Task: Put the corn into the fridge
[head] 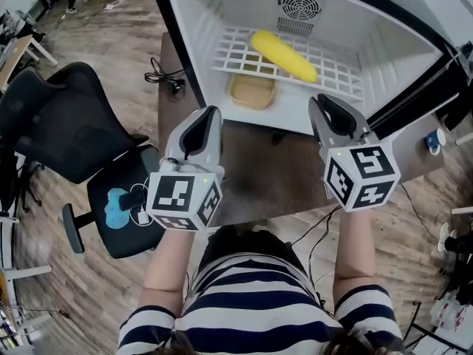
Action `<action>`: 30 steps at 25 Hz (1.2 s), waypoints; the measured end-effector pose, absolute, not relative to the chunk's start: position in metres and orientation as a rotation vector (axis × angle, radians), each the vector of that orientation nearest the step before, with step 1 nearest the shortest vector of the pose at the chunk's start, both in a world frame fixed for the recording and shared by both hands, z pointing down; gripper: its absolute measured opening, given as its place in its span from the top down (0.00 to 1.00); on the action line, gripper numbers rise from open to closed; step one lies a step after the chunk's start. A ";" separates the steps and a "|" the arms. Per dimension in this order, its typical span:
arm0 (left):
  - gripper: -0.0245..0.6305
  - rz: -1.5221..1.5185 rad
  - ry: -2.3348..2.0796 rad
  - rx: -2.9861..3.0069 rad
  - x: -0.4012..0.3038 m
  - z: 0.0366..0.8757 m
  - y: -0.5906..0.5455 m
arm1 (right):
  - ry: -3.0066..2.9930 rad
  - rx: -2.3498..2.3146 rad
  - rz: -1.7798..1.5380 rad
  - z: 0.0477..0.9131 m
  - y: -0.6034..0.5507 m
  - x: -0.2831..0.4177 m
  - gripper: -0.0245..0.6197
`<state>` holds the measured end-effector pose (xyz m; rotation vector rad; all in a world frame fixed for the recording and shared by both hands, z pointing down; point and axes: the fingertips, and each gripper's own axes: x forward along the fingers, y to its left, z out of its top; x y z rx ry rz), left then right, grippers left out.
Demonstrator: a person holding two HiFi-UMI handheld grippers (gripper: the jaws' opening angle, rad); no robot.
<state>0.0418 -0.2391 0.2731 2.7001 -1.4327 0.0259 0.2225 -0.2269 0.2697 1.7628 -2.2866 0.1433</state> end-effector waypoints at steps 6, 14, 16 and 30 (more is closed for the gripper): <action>0.96 0.015 -1.445 2.692 0.037 0.275 -0.234 | -2.291 1.822 0.179 0.280 -0.214 0.224 0.94; 0.96 0.070 -1.425 2.683 0.038 0.289 -0.226 | -2.288 1.840 0.281 0.304 -0.196 0.222 0.97; 0.96 0.085 -1.417 2.685 0.040 0.293 -0.224 | -2.272 1.844 0.296 0.312 -0.192 0.222 0.97; 0.96 0.128 -1.420 2.645 0.035 0.311 -0.218 | -2.238 1.901 0.376 0.335 -0.174 0.225 0.97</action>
